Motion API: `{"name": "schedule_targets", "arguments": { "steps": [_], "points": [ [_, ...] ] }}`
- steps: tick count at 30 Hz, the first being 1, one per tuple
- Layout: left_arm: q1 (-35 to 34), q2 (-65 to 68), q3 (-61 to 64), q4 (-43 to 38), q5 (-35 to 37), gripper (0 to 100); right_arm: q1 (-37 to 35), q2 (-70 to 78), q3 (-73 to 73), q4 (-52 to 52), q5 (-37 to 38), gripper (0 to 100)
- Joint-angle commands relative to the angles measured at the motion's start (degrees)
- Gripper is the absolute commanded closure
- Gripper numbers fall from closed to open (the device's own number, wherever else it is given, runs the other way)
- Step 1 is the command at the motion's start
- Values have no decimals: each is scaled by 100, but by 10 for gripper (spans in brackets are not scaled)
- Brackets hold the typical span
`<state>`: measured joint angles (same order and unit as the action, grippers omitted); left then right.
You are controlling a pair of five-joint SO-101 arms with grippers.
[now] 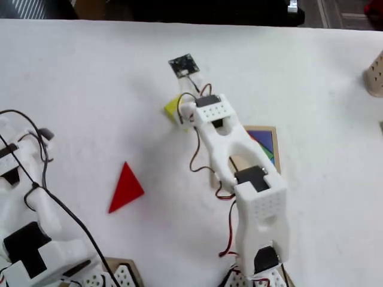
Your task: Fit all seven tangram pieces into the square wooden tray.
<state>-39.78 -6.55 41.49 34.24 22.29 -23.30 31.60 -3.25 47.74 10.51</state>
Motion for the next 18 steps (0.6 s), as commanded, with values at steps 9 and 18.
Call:
{"name": "schedule_targets", "arguments": {
  "steps": [9,18],
  "points": [
    [119,-22,-44,-141,-255,732,40,-1051,-176,-40,-712,981],
    [119,-22,-44,-141,-273,732,-163,-971,1284,-3538,-853,981]
  ]
}}
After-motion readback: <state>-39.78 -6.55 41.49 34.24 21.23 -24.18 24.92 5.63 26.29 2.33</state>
